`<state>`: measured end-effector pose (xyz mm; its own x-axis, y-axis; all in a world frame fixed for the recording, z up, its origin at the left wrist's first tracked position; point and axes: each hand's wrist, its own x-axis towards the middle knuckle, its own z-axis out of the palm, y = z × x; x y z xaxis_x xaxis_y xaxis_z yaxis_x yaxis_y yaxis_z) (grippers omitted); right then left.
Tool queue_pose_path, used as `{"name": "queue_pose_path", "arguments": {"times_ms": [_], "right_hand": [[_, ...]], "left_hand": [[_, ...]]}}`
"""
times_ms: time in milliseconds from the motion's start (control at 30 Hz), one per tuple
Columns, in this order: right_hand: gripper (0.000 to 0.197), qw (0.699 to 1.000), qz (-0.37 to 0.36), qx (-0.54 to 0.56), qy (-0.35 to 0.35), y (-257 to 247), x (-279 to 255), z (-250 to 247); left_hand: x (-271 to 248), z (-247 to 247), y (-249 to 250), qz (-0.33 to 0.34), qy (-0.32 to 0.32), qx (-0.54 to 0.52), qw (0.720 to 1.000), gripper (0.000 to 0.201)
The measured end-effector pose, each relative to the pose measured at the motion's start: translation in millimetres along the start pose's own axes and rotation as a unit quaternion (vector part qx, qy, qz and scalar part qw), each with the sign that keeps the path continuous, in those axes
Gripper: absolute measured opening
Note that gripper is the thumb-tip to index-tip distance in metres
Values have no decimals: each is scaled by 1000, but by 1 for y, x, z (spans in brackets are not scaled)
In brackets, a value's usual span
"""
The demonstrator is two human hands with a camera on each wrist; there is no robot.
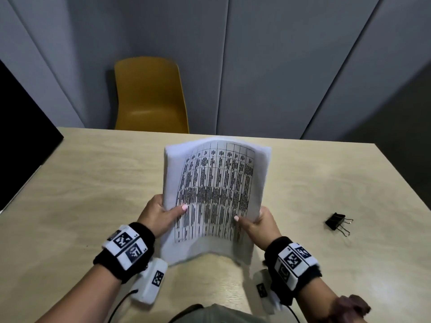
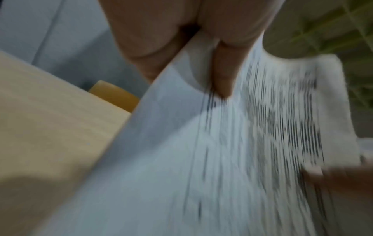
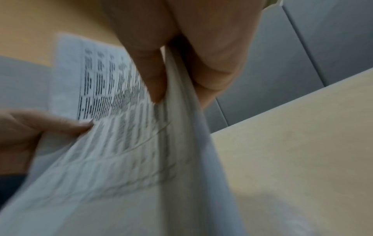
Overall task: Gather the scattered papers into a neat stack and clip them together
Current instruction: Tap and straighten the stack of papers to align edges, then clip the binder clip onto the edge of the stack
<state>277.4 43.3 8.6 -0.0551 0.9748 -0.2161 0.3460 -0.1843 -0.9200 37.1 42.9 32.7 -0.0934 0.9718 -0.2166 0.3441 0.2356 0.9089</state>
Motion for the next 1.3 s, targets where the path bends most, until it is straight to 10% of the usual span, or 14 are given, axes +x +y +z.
{"name": "queue_pose_path", "arguments": {"times_ms": [133, 333, 733, 867, 1033, 1300], "right_hand": [[15, 987, 125, 14, -99, 21, -8, -8], [29, 954, 267, -46, -126, 53, -19, 1], [12, 969, 217, -98, -69, 56, -6, -19], [8, 945, 163, -254, 122, 57, -3, -62], [25, 875, 184, -128, 430, 71, 9, -123], [47, 804, 344, 37, 485, 83, 19, -163]], "left_hand": [[6, 0, -19, -153, -138, -20, 978, 27], [2, 22, -51, -245, -159, -30, 956, 23], [20, 39, -82, -244, -81, -55, 965, 37], [19, 40, -91, -245, -76, -69, 964, 41], [21, 41, -99, -236, -62, -83, 966, 41], [20, 43, -103, -225, -61, -89, 968, 42]]}}
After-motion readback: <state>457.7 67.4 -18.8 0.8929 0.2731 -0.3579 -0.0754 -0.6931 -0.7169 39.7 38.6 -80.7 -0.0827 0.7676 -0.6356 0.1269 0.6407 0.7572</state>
